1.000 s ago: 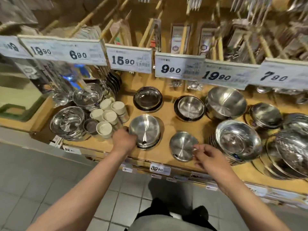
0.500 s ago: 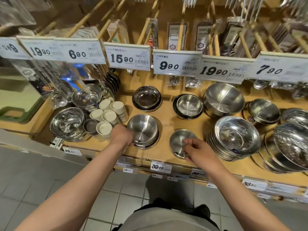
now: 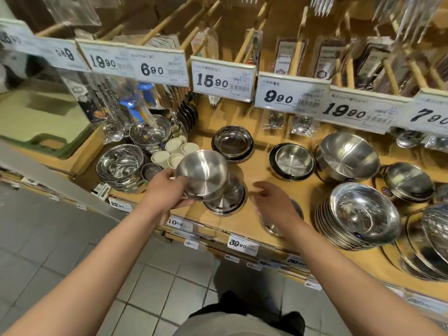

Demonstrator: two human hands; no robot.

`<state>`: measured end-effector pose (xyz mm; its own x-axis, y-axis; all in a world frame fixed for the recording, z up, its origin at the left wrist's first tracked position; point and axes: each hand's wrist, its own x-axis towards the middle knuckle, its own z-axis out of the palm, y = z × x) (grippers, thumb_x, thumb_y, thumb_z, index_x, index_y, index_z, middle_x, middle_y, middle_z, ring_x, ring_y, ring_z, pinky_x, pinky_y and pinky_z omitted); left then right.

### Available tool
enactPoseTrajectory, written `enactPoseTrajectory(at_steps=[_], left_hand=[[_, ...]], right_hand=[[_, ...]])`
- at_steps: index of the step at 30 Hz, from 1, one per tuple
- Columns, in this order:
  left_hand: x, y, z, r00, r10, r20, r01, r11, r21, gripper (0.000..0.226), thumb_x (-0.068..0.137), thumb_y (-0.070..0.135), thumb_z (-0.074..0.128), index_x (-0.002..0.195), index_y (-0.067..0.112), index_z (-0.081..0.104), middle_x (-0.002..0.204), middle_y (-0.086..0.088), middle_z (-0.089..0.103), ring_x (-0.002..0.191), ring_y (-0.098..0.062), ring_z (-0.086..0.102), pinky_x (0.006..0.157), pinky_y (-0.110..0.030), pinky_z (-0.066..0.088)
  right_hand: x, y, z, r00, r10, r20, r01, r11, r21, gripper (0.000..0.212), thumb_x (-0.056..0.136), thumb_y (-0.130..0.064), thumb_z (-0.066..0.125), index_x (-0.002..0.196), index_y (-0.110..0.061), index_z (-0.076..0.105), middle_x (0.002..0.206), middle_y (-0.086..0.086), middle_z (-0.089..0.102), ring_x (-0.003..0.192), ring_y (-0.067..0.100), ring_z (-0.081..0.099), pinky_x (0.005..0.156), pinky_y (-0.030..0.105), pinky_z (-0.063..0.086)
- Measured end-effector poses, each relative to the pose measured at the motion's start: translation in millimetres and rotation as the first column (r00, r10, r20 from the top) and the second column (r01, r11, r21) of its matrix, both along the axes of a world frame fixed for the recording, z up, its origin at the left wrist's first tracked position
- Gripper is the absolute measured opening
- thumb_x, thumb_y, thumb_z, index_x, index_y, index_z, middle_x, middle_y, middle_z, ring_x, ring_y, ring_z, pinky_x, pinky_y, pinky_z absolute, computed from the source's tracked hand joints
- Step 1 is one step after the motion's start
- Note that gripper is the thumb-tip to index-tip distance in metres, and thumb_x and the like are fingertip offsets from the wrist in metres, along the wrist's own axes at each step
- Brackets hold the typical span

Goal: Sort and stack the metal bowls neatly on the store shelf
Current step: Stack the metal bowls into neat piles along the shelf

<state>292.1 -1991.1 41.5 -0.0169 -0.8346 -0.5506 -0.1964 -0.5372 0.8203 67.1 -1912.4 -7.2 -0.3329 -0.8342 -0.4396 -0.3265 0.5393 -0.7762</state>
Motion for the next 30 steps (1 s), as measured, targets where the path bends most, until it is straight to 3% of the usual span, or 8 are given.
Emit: enactPoseTrajectory(at_steps=[5,9,11,17,22,25,28,30], left_hand=[[30.1,22.7,1.0,0.996,0.086,0.000,-0.085,0.995,-0.042,0.020,0.107,0.018,0.046,0.121,0.010,0.057,0.113,-0.014,0.063,0.082,-0.023,0.071,0.054,-0.025,0.060],[45.4,36.4,-1.5,0.996,0.092,0.011,-0.092,0.996,0.003,0.021,0.103,0.009,0.044,0.121,0.006,0.055,0.110,-0.011,0.064,0.069,-0.018,0.075,0.055,-0.028,0.061],[48.2,40.6,-2.2,0.995,0.095,-0.010,-0.095,0.995,0.044,0.030,0.099,0.002,0.044,0.126,0.008,0.052,0.116,-0.010,0.064,0.079,-0.023,0.076,0.058,-0.030,0.062],[35.0,40.5,-3.3,0.998,0.064,-0.028,-0.063,0.996,0.061,0.031,0.099,0.000,0.042,0.126,0.012,0.047,0.123,-0.008,0.058,0.097,-0.030,0.070,0.057,-0.032,0.062],[16.6,36.0,-6.2,0.996,0.022,-0.091,-0.016,0.997,0.070,0.047,0.097,-0.005,0.039,0.141,0.012,0.044,0.133,-0.013,0.057,0.097,-0.034,0.073,0.058,-0.032,0.063],[-2.6,35.2,-6.1,0.990,-0.006,-0.141,0.018,0.996,0.084,0.048,0.096,-0.007,0.039,0.141,0.009,0.043,0.135,-0.016,0.056,0.098,-0.034,0.073,0.057,-0.030,0.062],[-28.6,37.0,-4.3,0.984,-0.048,-0.170,0.063,0.994,0.086,0.039,0.097,-0.006,0.041,0.132,0.010,0.048,0.122,-0.013,0.063,0.087,-0.029,0.077,0.055,-0.029,0.061],[-45.7,40.2,-2.3,0.982,-0.098,-0.163,0.113,0.990,0.089,0.030,0.099,-0.005,0.041,0.121,0.010,0.053,0.110,-0.010,0.065,0.085,-0.028,0.077,0.055,-0.032,0.062]], right_hand=[[11.4,-44.7,-16.4,0.957,0.171,-0.235,-0.169,0.985,0.025,0.055,0.094,-0.039,0.070,0.134,-0.004,0.060,0.118,0.015,0.070,0.114,0.031,0.063,0.095,0.034,0.045],[13.6,-54.0,-26.7,0.873,0.276,-0.401,-0.272,0.960,0.069,0.031,0.091,-0.022,0.072,0.109,0.003,0.070,0.111,0.021,0.072,0.106,0.037,0.065,0.083,0.035,0.048],[14.8,-53.9,-26.9,0.865,0.255,-0.431,-0.254,0.965,0.062,0.026,0.092,-0.018,0.068,0.104,0.005,0.070,0.108,0.023,0.072,0.104,0.038,0.065,0.074,0.031,0.041],[14.3,-44.3,-13.5,0.889,0.197,-0.413,-0.231,0.972,-0.035,0.026,0.093,-0.017,0.064,0.099,0.007,0.070,0.100,0.027,0.071,0.096,0.041,0.065,0.069,0.029,0.033],[-3.2,-26.7,8.0,0.987,-0.013,-0.161,-0.009,0.991,-0.136,0.007,0.090,-0.009,0.066,0.093,-0.014,0.070,0.088,0.011,0.076,0.078,0.030,0.075,0.077,0.044,0.060],[-24.1,-2.4,15.0,0.966,-0.134,-0.219,0.106,0.985,-0.137,0.012,0.091,-0.022,0.066,0.100,-0.014,0.068,0.090,0.005,0.073,0.083,0.025,0.071,0.066,0.037,0.054],[-39.2,33.7,17.3,0.950,-0.276,-0.143,0.260,0.958,-0.123,0.028,0.091,-0.025,0.068,0.115,-0.011,0.062,0.098,0.006,0.072,0.088,0.026,0.069,0.072,0.038,0.055],[-42.4,57.0,15.7,0.937,-0.323,-0.134,0.318,0.946,-0.057,0.025,0.092,-0.021,0.068,0.111,-0.008,0.060,0.091,0.004,0.069,0.083,0.025,0.069,0.069,0.038,0.054]])
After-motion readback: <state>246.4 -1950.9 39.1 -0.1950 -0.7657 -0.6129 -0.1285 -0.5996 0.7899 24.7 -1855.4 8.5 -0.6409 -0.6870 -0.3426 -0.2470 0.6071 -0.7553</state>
